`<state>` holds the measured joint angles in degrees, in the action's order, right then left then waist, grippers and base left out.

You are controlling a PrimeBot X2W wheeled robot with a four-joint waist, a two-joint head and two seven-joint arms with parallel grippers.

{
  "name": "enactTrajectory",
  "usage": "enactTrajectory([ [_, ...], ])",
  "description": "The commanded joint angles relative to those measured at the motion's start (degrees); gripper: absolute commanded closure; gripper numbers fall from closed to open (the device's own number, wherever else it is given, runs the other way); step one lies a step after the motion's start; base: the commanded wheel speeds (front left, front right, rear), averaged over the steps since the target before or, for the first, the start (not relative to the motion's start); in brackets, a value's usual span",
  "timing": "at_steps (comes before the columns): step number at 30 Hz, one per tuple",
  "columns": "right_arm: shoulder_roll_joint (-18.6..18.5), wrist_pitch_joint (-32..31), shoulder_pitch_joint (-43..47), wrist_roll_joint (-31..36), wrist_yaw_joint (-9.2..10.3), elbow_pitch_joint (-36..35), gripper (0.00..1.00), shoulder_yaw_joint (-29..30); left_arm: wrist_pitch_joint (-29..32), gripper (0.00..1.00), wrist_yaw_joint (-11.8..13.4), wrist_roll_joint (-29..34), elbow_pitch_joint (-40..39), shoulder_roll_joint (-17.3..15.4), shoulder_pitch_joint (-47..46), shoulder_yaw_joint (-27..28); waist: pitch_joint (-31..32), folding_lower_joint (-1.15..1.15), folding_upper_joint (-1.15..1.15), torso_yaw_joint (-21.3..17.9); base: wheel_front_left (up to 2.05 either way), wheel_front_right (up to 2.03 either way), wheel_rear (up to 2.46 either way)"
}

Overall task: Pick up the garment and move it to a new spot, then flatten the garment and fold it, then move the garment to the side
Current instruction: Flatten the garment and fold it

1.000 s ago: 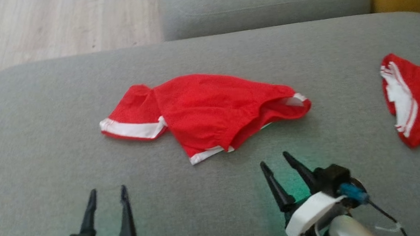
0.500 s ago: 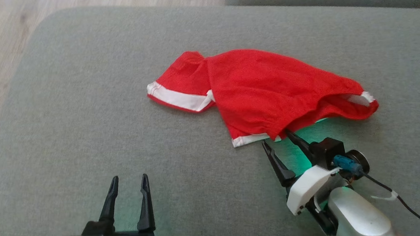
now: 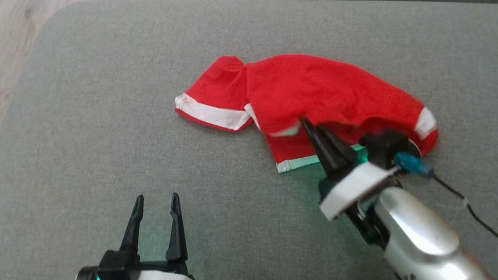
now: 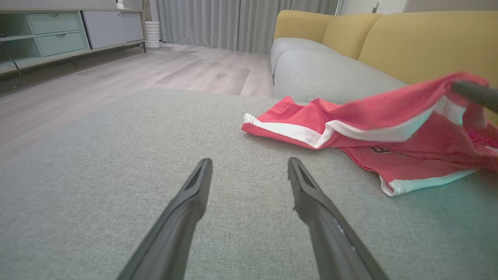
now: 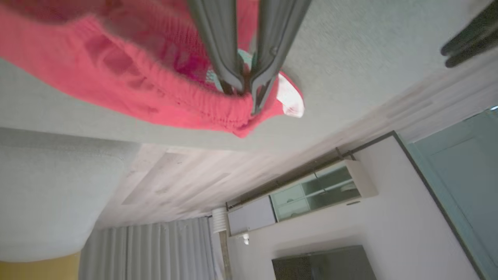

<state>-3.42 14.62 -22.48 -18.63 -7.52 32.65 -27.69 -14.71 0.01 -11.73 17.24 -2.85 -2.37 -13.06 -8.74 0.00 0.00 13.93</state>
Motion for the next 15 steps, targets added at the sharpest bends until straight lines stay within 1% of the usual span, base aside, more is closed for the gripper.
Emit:
enactTrajectory([
  [1,0.55,0.38,-4.88,-2.24,0.03,-4.46,1.00,-2.99,-0.29,0.00,0.13,-0.38,-1.59,-0.03,-1.41,1.33,1.00,0.00,0.00,-0.15,0.00,0.00,0.00],
  [7,0.55,0.38,-13.87,-10.50,0.03,-11.55,1.00,-8.05,-0.29,0.00,-0.12,-1.03,-0.60,-0.03,-0.02,0.89,4.43,0.00,0.00,1.06,0.00,0.00,0.00],
  [9,0.55,0.38,-15.94,-13.13,0.03,-13.23,1.00,-7.92,-0.29,0.00,-0.05,-0.95,-0.43,-0.03,0.78,1.00,5.31,0.00,0.00,1.32,0.00,0.00,0.00],
  [11,0.55,0.38,-16.59,-14.00,0.03,-13.67,1.00,-7.57,-0.29,0.00,0.05,-1.04,-0.40,-0.03,1.23,1.20,5.70,0.00,0.00,1.35,0.00,0.00,0.00],
  [13,0.55,0.38,-16.84,-14.46,0.03,-13.49,1.00,-6.07,-0.29,0.00,0.15,-1.07,-0.49,-0.03,2.07,1.67,6.10,0.00,0.00,1.13,0.00,0.00,0.00],
  [15,0.55,0.38,-15.49,-14.67,0.03,-12.02,1.00,-3.30,-0.29,0.00,0.27,-1.08,-0.71,-0.03,2.80,2.30,6.19,0.00,0.00,0.48,0.00,0.00,0.00],
])
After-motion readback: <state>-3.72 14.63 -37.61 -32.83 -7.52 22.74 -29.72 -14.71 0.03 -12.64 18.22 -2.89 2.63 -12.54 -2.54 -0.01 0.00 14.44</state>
